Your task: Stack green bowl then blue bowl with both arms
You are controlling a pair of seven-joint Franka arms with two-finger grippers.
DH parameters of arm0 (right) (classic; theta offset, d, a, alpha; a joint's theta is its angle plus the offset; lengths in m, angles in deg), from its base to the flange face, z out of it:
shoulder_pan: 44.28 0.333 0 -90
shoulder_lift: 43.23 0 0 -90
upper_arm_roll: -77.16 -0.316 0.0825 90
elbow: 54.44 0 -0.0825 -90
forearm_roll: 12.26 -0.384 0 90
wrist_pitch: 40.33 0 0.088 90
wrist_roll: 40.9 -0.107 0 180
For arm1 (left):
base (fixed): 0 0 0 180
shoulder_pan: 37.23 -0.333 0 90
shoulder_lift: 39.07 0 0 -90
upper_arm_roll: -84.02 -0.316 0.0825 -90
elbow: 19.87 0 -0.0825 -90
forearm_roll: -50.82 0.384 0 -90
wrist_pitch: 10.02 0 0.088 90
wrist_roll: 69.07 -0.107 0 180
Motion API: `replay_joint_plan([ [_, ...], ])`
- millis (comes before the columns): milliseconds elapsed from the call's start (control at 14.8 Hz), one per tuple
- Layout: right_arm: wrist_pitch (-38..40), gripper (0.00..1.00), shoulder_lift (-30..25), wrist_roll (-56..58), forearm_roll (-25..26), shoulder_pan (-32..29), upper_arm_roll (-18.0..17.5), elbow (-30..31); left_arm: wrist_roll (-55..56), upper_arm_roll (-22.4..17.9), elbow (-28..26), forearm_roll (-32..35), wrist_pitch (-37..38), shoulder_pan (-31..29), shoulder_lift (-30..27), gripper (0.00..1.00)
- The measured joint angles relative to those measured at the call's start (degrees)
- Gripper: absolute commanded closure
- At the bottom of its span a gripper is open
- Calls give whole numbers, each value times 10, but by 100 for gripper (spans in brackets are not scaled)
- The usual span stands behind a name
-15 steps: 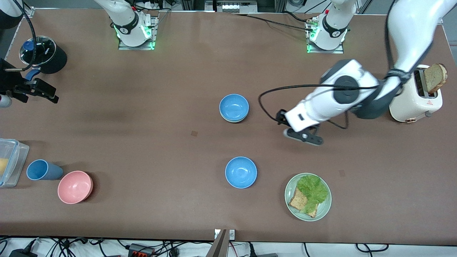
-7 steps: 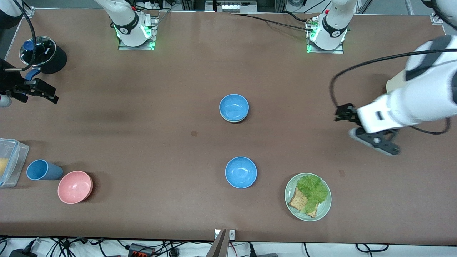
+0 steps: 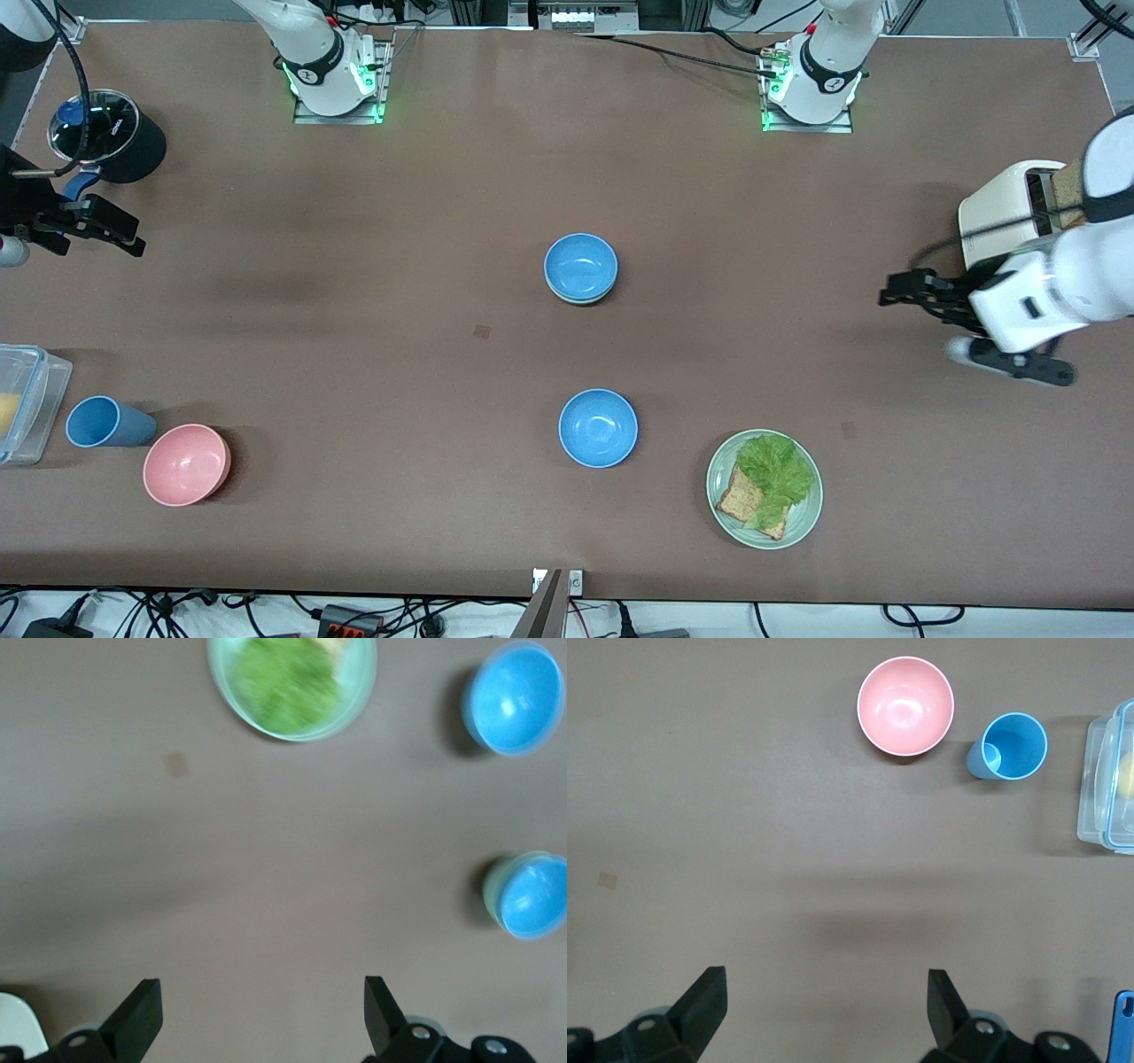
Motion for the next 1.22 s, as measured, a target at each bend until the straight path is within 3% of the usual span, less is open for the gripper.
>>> replay_joint_plan([
  [203, 0, 0, 0, 0, 0, 0, 0, 0, -6, -90, -85, -18, -52, 53, -90, 0],
  [542, 0, 0, 0, 0, 0, 0, 0, 0, 9, -253, -188, -19, -105, 224, -182, 0],
  [746, 0, 0, 0, 0, 0, 0, 0, 0, 9, -276, -225, -19, -131, 236, -203, 0],
  [1220, 0, 0, 0, 0, 0, 0, 0, 0, 9, -289, -234, -19, -132, 244, -212, 0],
])
